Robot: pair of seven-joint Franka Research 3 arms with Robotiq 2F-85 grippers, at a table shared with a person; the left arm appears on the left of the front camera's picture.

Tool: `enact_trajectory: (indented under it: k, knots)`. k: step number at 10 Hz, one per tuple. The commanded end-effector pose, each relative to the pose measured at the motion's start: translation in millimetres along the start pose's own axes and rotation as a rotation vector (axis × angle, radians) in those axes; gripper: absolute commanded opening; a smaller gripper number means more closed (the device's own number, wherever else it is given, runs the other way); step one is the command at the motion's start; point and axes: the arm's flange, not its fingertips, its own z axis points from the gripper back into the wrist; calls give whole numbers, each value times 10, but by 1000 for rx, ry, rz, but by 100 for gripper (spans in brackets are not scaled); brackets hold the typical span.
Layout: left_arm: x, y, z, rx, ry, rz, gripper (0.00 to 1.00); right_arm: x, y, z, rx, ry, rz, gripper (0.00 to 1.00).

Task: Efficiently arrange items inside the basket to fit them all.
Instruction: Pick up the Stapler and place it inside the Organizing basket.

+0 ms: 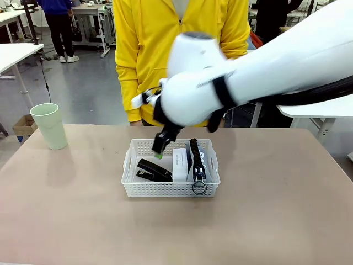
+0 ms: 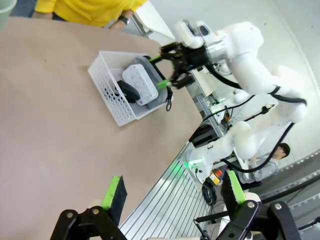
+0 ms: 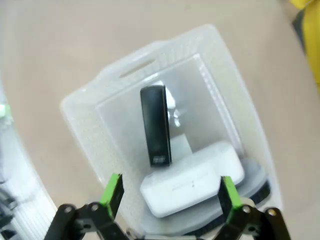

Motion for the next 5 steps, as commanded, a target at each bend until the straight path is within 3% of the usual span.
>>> enact_trajectory:
  k: [1, 4, 5]
  knots:
    - [19, -33, -10, -15, -17, 2, 100, -951, -115, 729, 148, -126, -59, 100]
    - [19, -33, -10, -15, -17, 2, 100, -2242, -440, 1305, 419, -371, -189, 100]
    - [19, -33, -10, -15, -17, 2, 100, -2681, -580, 1408, 420, -440, -297, 100]
